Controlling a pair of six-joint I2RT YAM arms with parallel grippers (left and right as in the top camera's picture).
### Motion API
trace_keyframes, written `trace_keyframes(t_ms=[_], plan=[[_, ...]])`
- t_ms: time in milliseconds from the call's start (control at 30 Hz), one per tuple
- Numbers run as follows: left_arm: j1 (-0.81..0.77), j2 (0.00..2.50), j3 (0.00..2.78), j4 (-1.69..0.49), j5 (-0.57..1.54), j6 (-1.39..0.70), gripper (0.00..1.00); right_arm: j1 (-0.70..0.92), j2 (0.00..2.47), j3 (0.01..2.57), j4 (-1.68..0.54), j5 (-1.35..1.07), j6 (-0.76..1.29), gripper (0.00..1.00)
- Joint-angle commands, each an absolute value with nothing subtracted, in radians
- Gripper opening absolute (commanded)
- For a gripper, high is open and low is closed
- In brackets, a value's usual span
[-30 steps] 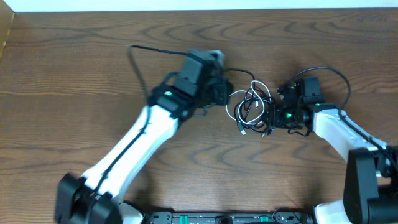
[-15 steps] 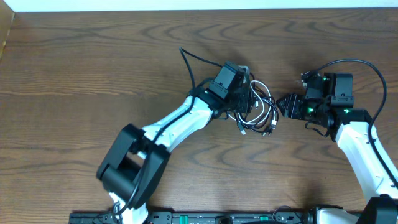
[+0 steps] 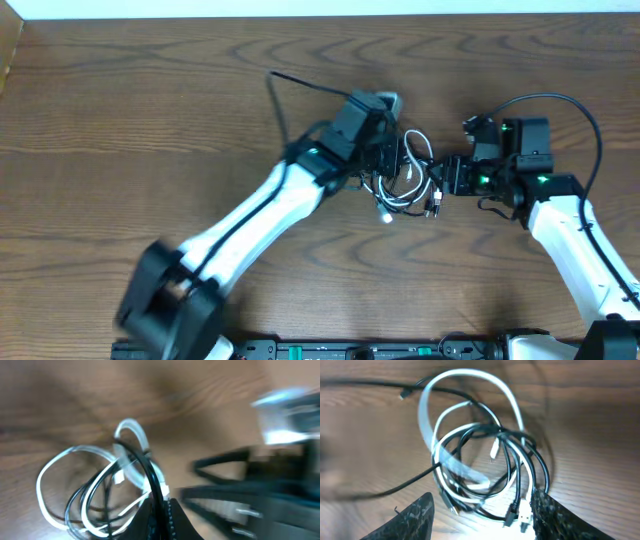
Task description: Untangle cables
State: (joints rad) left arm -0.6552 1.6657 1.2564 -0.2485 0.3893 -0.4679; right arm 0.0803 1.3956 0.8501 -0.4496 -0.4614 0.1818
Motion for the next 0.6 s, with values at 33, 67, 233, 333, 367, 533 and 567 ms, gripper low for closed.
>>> trace_keyframes(t_ms=[33, 67, 233, 333, 367, 533, 567], plan=[[-0.618, 1.605, 1.267, -0.303, 0.499, -0.516, 0.08, 0.12, 1.386, 0.867, -0.414, -0.494, 0.196, 0.58], [-0.611, 1.604, 1.267, -0.311, 0.519, -0.519, 0.07, 0.127, 1.386, 0.867, -0.404, -0.498, 0.206, 0.57], [-0.585, 1.601, 1.268, -0.311, 0.577, -0.534, 0.08, 0.173, 1.404, 0.867, -0.36, -0.496, 0.281, 0.5], [-0.571, 1.592, 1.268, -0.308, 0.59, -0.538, 0.08, 0.192, 1.439, 0.867, -0.348, -0.496, 0.34, 0.49], [-0.565, 1.588, 1.269, -0.307, 0.596, -0.542, 0.07, 0.196, 1.452, 0.867, -0.347, -0.497, 0.353, 0.49], [-0.527, 1.554, 1.269, -0.306, 0.596, -0.556, 0.08, 0.213, 1.511, 0.867, -0.322, -0.548, 0.339, 0.5], [-0.519, 1.549, 1.269, -0.307, 0.596, -0.556, 0.08, 0.213, 1.518, 0.867, -0.31, -0.58, 0.301, 0.52]])
